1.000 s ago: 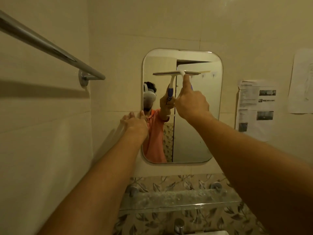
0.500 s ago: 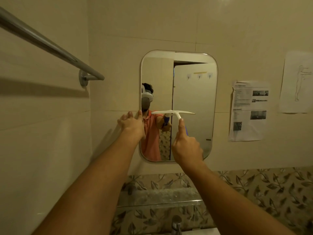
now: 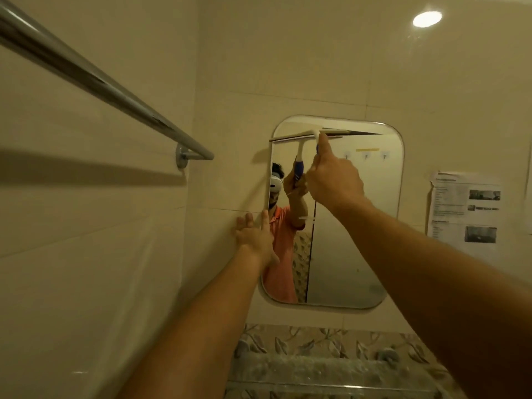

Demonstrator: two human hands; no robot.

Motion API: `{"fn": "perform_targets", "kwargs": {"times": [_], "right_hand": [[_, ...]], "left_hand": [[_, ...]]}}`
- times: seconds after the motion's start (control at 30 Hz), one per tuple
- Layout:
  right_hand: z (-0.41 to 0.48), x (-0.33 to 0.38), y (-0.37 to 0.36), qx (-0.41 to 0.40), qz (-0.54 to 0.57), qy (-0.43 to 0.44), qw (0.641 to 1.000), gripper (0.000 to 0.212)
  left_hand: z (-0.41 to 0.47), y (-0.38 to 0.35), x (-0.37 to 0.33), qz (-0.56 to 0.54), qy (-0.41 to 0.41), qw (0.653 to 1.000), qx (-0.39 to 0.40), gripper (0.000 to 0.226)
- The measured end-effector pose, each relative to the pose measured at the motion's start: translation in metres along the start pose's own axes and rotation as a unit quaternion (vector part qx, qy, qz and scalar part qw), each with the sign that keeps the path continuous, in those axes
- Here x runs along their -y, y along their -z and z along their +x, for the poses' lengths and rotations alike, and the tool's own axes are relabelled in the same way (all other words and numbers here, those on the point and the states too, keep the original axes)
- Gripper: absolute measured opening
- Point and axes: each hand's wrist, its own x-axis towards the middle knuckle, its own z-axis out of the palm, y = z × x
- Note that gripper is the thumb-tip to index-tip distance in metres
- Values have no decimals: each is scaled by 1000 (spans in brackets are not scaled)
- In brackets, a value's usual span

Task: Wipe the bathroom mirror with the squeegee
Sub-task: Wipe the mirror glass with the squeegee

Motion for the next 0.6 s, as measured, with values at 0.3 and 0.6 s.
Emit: {"fn": "perform_targets", "kwargs": {"times": [0.3, 0.6], "right_hand": [[-9, 0, -27, 7, -40, -13, 999, 77], [-79, -36, -69, 41, -56, -25, 997, 75]], "left_hand": [[5, 4, 14, -28, -5, 1000, -9, 125], [-4, 8, 28, -92, 7, 996, -5, 126]]}}
